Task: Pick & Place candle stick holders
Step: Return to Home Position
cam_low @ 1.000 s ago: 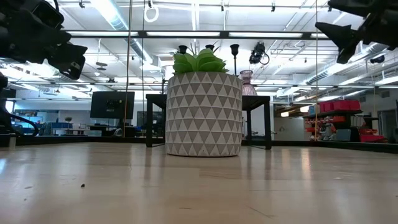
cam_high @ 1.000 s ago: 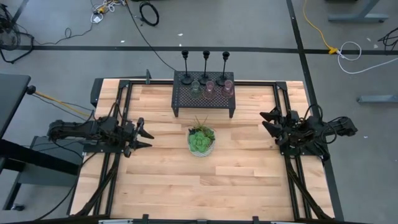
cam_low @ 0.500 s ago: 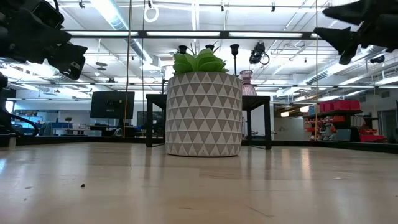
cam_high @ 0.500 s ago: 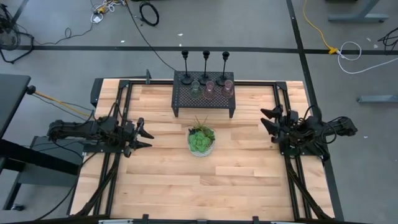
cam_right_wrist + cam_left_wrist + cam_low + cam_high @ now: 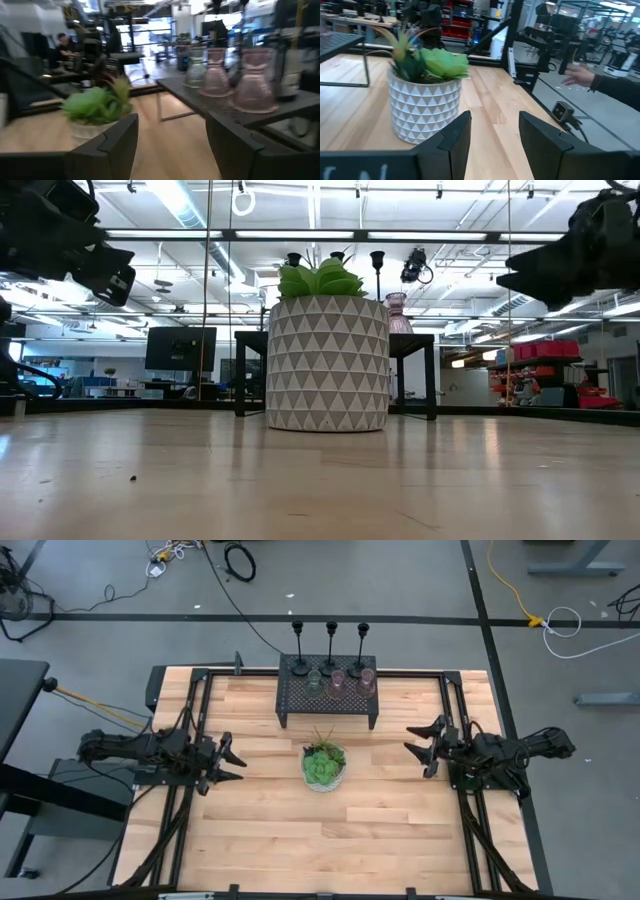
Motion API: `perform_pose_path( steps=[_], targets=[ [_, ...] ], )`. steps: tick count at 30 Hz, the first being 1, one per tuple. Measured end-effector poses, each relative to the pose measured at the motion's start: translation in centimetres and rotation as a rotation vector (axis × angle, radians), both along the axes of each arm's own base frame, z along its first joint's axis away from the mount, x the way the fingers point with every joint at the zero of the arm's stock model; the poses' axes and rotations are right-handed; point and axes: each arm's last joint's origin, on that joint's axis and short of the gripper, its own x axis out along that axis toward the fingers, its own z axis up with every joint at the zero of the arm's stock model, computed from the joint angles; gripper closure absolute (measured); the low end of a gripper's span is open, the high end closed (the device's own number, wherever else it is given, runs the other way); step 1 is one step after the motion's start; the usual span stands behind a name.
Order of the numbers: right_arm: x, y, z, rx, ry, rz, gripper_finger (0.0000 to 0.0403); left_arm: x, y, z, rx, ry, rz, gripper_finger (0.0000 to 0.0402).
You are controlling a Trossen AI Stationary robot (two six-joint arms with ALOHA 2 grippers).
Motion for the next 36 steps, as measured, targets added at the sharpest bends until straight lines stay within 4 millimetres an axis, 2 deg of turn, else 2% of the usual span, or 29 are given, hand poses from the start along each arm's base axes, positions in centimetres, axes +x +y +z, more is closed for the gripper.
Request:
perform_pose_path(
  steps=[6, 36],
  targets=[
    [0.12, 0.17, 0.13, 0.034, -0.019, 0.058, 0.0172, -0.09, -0.48, 0.00, 0.000, 0.000, -0.052, 0.0232],
    [0.12, 0.17, 0.15, 0.034, -0.019, 0.056, 0.0172, -0.07, -0.58, -0.03, 0.000, 0.005, -0.063, 0.0232]
  ],
)
